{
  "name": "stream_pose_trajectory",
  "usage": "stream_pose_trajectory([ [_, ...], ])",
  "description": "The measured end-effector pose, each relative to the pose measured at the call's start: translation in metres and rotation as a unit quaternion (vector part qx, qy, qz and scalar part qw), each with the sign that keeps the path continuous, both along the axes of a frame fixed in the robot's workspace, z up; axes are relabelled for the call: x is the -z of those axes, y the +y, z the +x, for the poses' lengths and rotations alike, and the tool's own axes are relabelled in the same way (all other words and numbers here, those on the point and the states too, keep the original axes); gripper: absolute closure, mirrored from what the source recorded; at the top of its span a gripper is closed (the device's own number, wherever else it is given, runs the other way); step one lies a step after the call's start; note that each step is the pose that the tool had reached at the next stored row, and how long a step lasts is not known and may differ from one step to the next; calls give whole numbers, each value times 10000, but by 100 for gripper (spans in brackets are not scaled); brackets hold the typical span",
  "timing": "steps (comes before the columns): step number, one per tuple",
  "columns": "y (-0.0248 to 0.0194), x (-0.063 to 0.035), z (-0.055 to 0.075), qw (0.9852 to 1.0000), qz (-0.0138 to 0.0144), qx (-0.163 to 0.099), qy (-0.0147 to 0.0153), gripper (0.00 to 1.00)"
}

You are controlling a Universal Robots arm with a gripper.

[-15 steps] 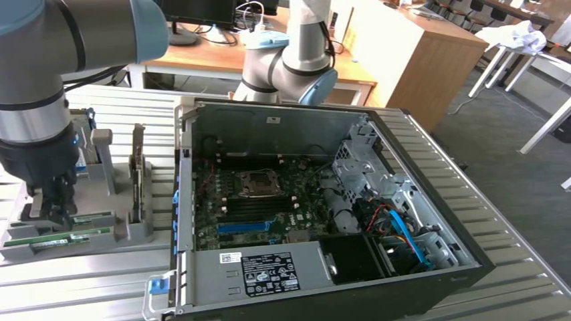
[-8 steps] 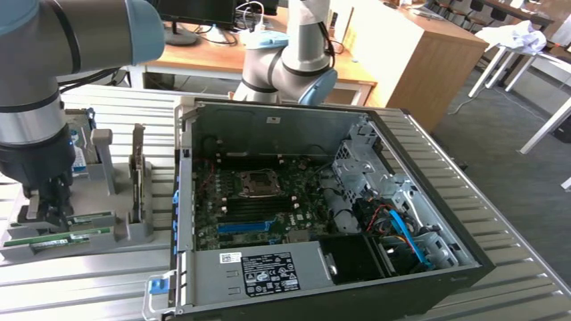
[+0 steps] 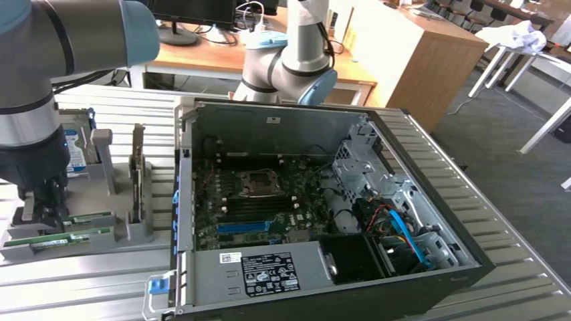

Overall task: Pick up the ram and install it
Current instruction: 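Pick up the ram and move it above insertion slot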

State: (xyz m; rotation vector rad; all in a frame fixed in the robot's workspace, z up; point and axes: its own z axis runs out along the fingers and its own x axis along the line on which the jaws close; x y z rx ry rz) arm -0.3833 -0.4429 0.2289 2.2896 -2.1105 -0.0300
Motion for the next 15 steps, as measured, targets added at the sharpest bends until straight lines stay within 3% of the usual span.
stream_pose_trajectory([
  [10, 0, 56, -33, 10000, -3, -5, 0, 64],
  [15, 0, 108, -33, 10000, -45, -16, 0, 64],
])
